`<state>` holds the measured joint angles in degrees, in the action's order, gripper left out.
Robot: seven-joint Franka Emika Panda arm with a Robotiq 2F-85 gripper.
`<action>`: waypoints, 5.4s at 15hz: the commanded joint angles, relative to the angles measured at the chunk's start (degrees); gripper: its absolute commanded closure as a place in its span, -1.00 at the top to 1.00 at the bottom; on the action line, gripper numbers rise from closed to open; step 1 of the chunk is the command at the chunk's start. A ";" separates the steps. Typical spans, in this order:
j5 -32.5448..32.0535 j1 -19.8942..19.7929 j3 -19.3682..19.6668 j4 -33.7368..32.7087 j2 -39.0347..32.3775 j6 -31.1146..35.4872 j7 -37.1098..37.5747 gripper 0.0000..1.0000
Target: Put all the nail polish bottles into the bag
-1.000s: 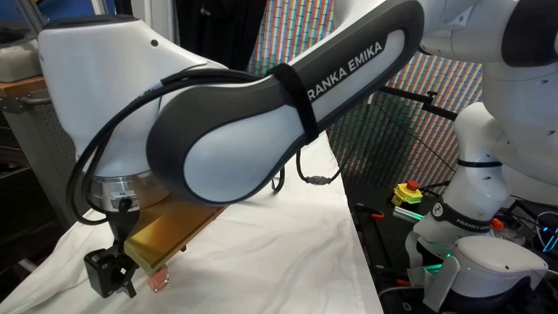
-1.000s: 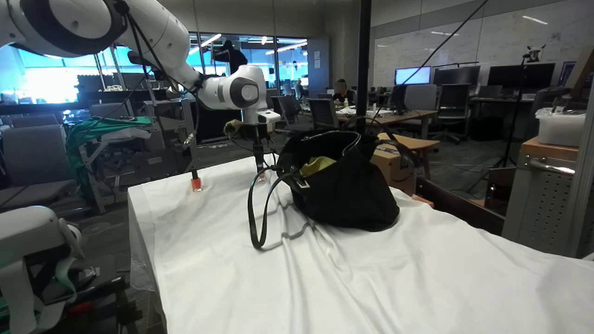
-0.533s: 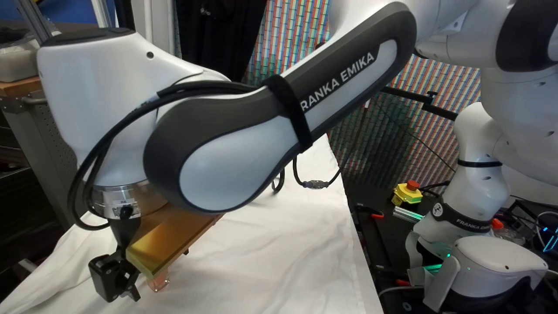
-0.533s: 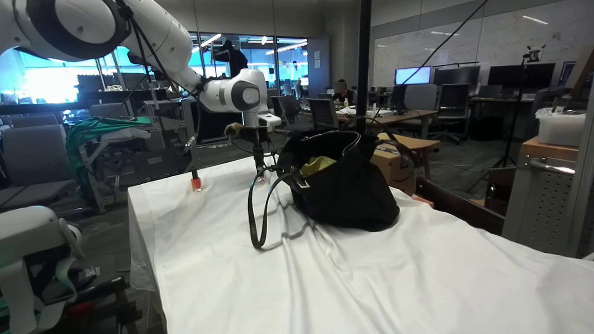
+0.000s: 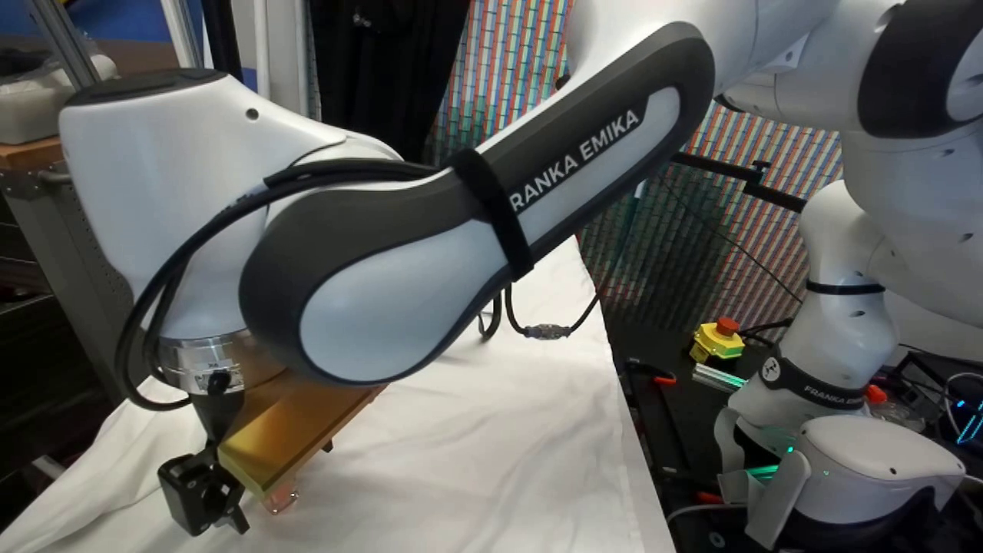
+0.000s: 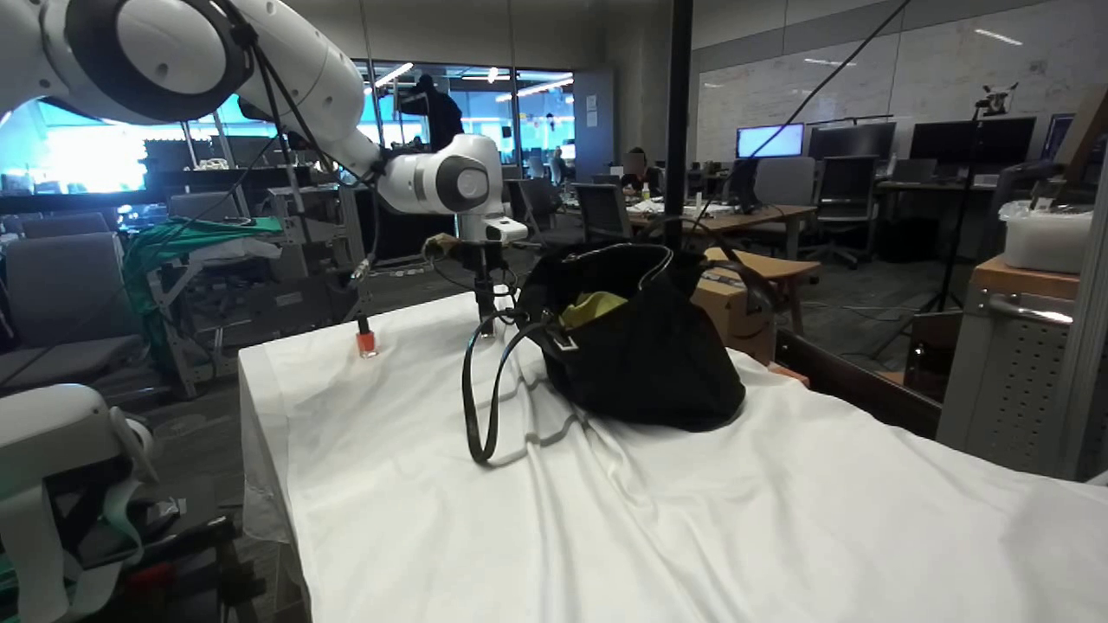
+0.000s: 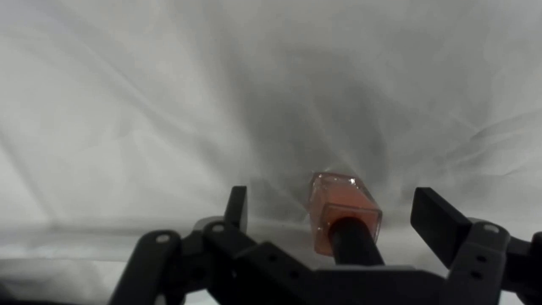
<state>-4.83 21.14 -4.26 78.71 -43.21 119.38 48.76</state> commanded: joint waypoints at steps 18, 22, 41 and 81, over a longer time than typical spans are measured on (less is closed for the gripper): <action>2.87 -0.05 0.32 -6.25 -3.17 -4.51 -0.24 -0.46; 2.78 0.01 0.36 -6.08 -2.85 -4.83 -0.18 -0.70; -0.24 -0.61 1.95 0.21 12.01 -5.37 0.02 -0.70; -4.80 -19.53 9.76 10.98 20.99 -2.92 -5.12 -0.70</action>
<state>-10.16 2.09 4.99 91.95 -20.52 116.22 45.49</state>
